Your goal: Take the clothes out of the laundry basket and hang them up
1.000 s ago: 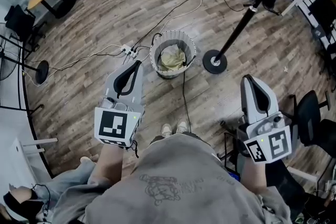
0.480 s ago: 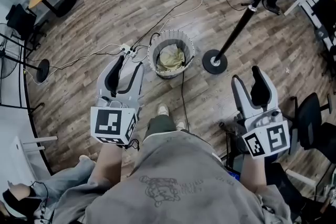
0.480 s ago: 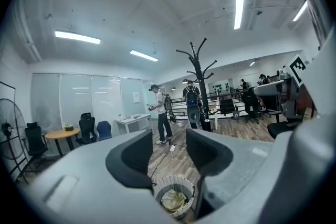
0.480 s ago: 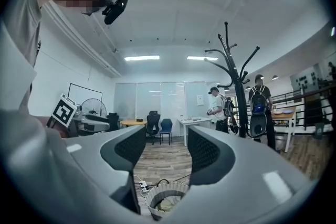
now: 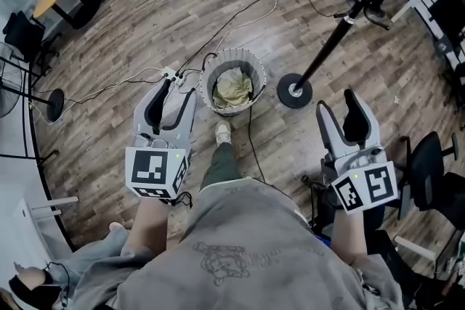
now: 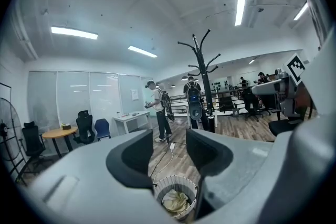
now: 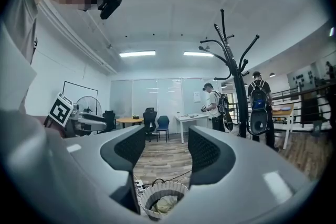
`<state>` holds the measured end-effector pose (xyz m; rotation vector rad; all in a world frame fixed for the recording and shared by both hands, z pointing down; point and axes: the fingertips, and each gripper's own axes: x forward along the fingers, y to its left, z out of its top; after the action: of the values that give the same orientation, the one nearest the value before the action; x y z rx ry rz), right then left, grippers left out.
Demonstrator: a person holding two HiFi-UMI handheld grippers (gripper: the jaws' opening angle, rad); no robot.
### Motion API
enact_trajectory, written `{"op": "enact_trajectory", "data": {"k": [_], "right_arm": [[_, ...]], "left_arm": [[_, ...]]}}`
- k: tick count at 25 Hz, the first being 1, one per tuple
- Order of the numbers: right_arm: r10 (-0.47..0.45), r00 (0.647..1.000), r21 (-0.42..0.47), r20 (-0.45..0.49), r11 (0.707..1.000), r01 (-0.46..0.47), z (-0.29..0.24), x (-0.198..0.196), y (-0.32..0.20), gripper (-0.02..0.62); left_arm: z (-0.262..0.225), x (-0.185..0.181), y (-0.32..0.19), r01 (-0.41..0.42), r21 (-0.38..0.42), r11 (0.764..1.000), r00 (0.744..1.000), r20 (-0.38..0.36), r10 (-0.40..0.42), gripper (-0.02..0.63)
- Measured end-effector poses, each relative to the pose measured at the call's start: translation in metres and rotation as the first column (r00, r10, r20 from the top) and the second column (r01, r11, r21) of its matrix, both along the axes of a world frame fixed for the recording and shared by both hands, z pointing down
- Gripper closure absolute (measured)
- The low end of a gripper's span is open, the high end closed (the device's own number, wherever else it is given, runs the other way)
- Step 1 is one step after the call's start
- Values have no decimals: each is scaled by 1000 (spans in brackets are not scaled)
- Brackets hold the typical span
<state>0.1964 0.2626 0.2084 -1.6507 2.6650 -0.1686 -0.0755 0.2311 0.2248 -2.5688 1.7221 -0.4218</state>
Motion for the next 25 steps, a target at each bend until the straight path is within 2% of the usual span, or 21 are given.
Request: {"op": "enact_trajectory", "data": {"k": [8,16,20,25], "right_arm": [[1,999,-58,-38,998,-3,21,-17,-63,328],[-31,996,-166,-88,986,16,57,-53,-143,318],[-51,991,-248,-123,968,20,85,-71,-187,308],[-101,981,-357,-164,933,36,133,-102,-236,299]], "left_arm": [[25,-6,-66,-39,-53,998,999,2,39,416],[57,-30,-146,-58,-128,990,998,29,63,416],[80,-45,-190,-69,-185,980,997,31,76,416],[124,-62,-236,-94,-281,955,995,14,102,416]]}}
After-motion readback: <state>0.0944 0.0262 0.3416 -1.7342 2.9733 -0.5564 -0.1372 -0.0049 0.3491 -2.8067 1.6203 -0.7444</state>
